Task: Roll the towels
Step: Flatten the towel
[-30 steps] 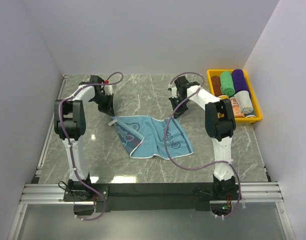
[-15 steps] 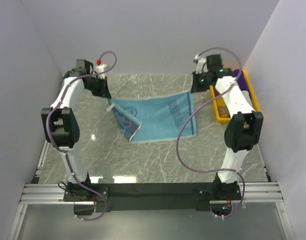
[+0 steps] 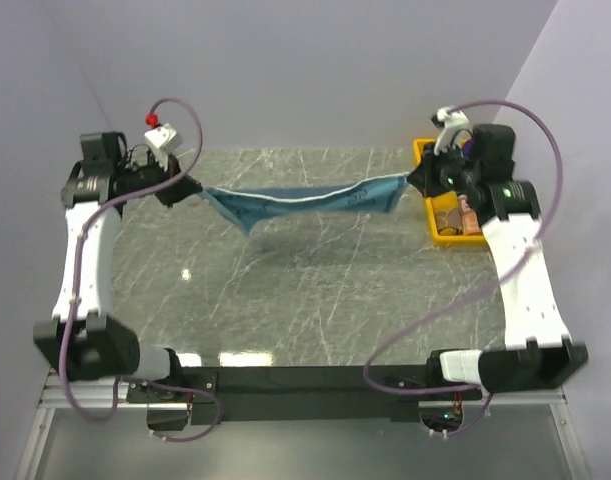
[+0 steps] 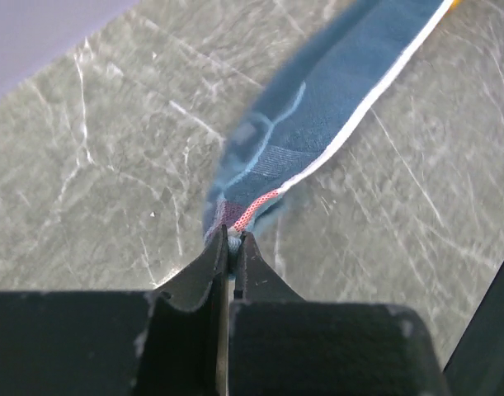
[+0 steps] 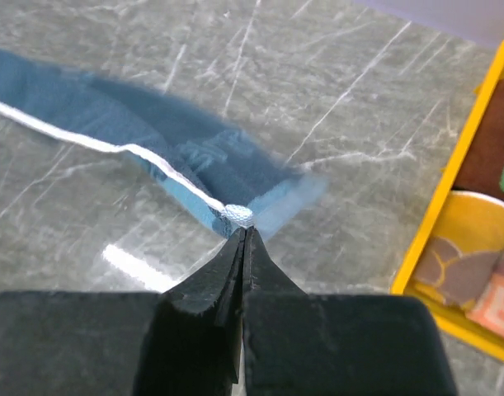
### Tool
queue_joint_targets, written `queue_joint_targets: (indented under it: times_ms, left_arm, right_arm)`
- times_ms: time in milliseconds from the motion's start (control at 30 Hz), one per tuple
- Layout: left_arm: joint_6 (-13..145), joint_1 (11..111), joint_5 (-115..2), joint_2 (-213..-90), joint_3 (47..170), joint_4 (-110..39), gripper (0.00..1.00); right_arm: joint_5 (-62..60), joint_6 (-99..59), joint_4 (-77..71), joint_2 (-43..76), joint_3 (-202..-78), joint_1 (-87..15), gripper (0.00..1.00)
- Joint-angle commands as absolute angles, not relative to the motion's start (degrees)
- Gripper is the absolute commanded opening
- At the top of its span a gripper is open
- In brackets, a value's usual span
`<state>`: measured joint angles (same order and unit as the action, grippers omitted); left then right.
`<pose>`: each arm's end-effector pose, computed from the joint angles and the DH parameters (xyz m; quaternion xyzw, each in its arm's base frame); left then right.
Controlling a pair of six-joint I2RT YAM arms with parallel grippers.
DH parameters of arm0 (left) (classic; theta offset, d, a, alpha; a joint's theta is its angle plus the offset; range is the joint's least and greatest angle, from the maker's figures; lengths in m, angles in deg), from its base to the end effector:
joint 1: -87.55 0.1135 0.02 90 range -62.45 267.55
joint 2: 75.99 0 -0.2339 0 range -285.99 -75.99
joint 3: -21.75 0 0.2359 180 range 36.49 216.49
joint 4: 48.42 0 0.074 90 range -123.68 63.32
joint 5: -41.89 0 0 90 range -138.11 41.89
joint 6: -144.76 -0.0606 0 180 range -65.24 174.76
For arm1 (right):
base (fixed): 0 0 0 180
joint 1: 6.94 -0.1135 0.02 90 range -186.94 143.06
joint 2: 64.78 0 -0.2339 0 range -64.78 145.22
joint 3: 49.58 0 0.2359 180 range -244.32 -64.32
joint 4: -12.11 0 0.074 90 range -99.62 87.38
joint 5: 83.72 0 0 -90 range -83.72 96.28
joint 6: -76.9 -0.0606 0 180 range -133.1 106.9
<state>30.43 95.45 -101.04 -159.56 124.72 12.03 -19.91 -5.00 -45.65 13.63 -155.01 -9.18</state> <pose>0.3035 -0.0067 0.3517 0.2992 0.7800 -0.2867 0.4689 0.2922 0.0382 0.3842 -0.1878 0.8331 0.1721 0.4910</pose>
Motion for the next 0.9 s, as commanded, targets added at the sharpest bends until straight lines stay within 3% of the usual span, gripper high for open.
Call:
queue_joint_targets:
  times_ms: [0, 200, 367, 467, 500, 567, 600, 633, 667, 733, 867]
  left_arm:
    - [22.0, 96.9, -108.3, -149.2, 117.5, 10.7, 0.0]
    - [25.3, 97.7, -107.6, -144.0, 108.5, 4.1, 0.0]
    - [34.3, 97.7, -104.7, -156.2, 112.3, -0.7, 0.04]
    - [36.6, 97.8, -103.8, -167.9, 119.3, 1.4, 0.13]
    - [36.3, 97.8, -102.5, -170.9, 121.5, 3.7, 0.25]
    - [36.8, 99.1, -101.6, -178.9, 127.6, 6.1, 0.35]
    - [36.4, 100.3, -101.5, -181.0, 129.8, 9.0, 0.48]
    - [36.5, 100.9, -100.9, -182.9, 132.4, 9.3, 0.54]
    - [37.7, 101.3, -100.6, -183.0, 132.9, 8.9, 0.56]
    - [37.2, 101.6, -98.5, -181.4, 131.3, 7.7, 0.59]
    - [38.7, 96.0, -85.8, -172.9, 124.2, 6.1, 0.55]
  right_arm:
    - [-20.7, -4.1, -43.1, 2.0, -150.3, -9.1, 0.0]
    - [-19.0, -4.6, -45.4, 2.1, -146.1, -9.4, 0.0]
    - [-16.9, -5.3, -41.9, 12.4, -145.2, -11.9, 0.0]
    - [-14.3, -7.0, -38.5, 21.7, -146.8, -14.6, 0.0]
    - [-13.3, -7.6, -38.6, 27.2, -148.2, -15.0, 0.03]
    - [-11.1, -10.0, -40.2, 32.7, -154.0, -15.3, 0.24]
    - [-9.3, -10.9, -40.9, 36.6, -156.0, -15.3, 0.29]
    - [-8.1, -10.8, -42.6, 38.0, -158.6, -15.0, 0.34]
    - [-7.0, -10.6, -43.1, 38.8, -159.3, -15.0, 0.39]
    - [-7.1, -9.3, -43.4, 38.3, -158.2, -15.0, 0.4]
    - [-12.4, -8.1, -44.8, 35.3, -153.3, -15.6, 0.35]
